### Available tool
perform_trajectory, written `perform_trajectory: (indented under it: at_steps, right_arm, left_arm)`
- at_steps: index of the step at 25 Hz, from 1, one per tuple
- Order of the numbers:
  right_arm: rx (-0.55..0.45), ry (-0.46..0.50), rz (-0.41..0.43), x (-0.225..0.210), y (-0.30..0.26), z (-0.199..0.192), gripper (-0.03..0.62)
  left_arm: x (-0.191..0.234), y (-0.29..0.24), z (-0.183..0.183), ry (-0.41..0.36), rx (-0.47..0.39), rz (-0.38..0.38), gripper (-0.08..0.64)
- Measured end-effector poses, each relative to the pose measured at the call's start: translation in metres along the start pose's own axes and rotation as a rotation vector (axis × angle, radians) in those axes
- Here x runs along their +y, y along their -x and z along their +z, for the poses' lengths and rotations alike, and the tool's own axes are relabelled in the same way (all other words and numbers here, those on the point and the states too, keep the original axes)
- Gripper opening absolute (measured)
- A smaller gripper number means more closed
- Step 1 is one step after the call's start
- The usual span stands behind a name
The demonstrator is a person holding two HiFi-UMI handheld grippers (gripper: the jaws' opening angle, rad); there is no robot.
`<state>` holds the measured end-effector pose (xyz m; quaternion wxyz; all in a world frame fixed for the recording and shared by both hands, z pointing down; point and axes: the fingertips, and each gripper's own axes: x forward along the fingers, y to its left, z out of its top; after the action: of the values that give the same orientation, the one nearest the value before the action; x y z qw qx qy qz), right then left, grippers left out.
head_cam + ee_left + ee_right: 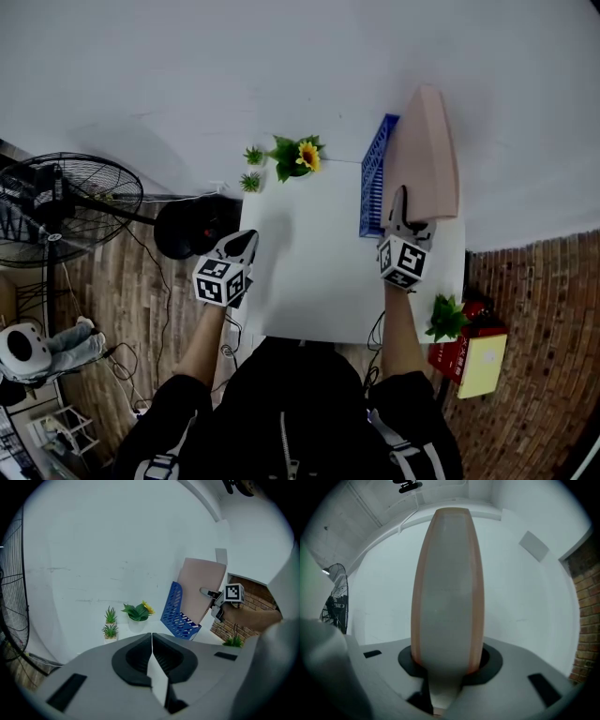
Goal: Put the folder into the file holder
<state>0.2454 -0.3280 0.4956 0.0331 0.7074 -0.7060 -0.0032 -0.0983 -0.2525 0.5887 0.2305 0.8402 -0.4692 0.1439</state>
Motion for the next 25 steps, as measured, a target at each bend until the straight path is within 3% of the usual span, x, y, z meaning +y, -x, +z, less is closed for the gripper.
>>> perform_trajectory:
  at_steps: [10,25]
  right_arm:
    - [-0.015,-0.012,0.001,0.002,-0.004,0.003,0.150]
    - [0.037,-0.050,-0.018,-0.005,-0.005,-0.031,0.150]
  left_arm:
    - [0.001,-0.002,-0.001,0.004,0.002,-0.001,0.025]
    - [0.003,0.001,-0.005,0.009,0.013,0.009,0.025]
